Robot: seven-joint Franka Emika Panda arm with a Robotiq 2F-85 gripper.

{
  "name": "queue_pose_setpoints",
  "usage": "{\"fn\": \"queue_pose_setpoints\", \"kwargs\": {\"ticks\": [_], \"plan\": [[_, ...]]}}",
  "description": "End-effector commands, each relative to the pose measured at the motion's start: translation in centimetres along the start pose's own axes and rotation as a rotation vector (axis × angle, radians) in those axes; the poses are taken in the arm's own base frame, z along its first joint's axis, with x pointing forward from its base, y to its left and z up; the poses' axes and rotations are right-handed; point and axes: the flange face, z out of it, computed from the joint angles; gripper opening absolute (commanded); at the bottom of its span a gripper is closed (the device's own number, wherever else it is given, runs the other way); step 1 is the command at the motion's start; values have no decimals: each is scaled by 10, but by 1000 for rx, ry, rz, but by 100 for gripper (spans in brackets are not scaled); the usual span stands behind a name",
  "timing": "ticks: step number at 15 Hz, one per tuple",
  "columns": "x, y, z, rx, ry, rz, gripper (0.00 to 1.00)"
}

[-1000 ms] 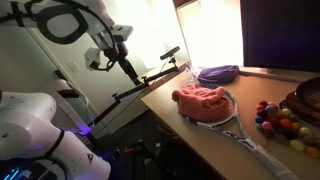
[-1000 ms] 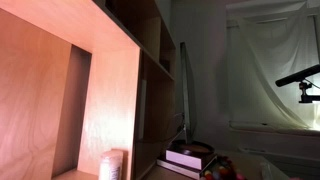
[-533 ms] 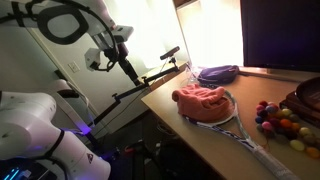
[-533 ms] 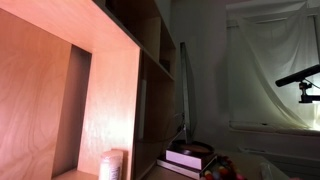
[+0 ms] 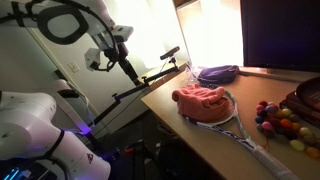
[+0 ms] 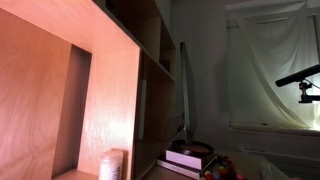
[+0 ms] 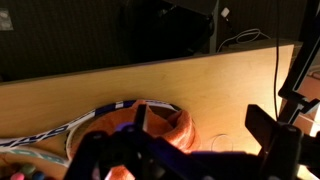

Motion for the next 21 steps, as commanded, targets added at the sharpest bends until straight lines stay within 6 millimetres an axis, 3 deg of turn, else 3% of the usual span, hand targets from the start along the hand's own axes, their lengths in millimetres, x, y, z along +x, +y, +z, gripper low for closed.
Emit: {"fn": "queue_pose_setpoints", "kwargs": {"ticks": [1, 3, 6, 14, 21], "plan": [[0, 0, -1, 0, -1, 0, 100], [0, 0, -1, 0, -1, 0, 100], [15, -4, -11, -37, -3, -24, 100], [72, -14, -40, -257, 15, -175, 100], [104, -24, -22, -413, -186, -480, 100]]}}
